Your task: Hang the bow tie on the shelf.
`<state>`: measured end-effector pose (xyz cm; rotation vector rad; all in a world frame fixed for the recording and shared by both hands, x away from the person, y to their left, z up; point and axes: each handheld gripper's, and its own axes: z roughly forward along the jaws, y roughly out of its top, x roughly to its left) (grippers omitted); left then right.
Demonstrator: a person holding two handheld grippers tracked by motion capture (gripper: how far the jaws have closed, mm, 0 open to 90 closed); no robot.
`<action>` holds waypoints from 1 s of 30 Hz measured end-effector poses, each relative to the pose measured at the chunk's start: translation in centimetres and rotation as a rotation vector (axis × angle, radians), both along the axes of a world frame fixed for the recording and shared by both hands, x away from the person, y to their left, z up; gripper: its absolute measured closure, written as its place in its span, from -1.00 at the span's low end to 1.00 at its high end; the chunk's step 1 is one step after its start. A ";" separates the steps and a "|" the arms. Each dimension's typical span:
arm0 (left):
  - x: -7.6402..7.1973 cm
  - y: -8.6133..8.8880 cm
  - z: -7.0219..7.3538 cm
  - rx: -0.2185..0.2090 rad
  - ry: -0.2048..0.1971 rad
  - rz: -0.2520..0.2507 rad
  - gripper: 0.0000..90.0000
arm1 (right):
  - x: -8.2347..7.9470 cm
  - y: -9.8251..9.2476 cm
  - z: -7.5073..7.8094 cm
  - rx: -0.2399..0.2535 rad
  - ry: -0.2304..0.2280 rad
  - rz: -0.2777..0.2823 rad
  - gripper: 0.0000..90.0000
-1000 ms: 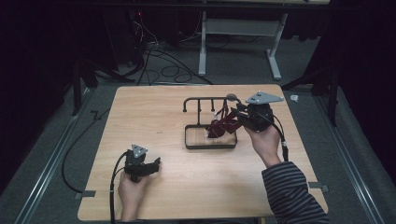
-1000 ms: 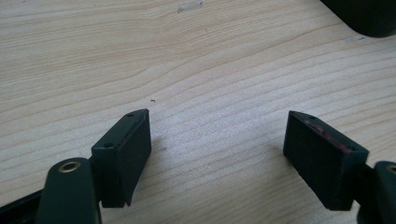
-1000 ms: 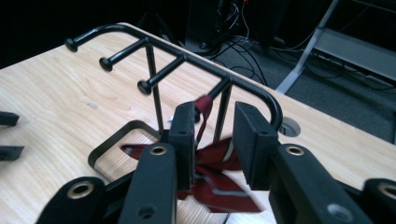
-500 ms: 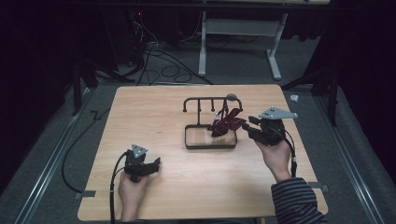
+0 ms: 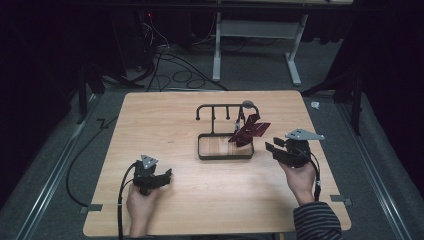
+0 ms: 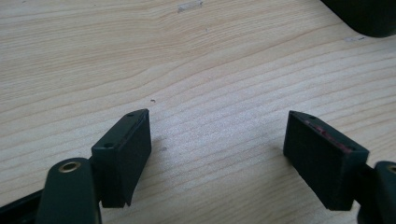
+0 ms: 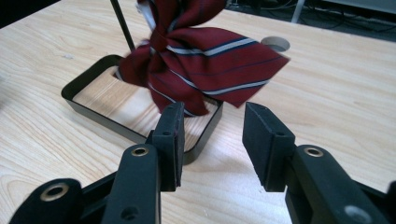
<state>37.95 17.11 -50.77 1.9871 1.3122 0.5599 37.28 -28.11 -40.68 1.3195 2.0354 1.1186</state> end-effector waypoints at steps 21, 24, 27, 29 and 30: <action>0.0 0.0 0.0 0.000 0.000 0.000 -0.47 | -0.2 -0.8 -3.4 0.012 0.064 -0.025 0.29; 0.0 0.0 0.0 0.000 0.000 0.000 -0.47 | -0.2 -0.9 -3.8 0.012 0.070 -0.033 0.27; 0.0 0.0 0.0 0.000 0.000 0.000 -0.47 | -0.2 -0.9 -4.3 0.005 0.077 -0.038 0.25; 0.0 0.0 0.0 0.000 0.000 0.000 -0.47 | -0.2 -0.9 -4.8 -0.006 0.084 -0.042 0.23; 0.0 0.0 0.0 0.000 0.000 0.000 -0.47 | -0.2 -0.9 -5.0 -0.013 0.084 -0.042 0.22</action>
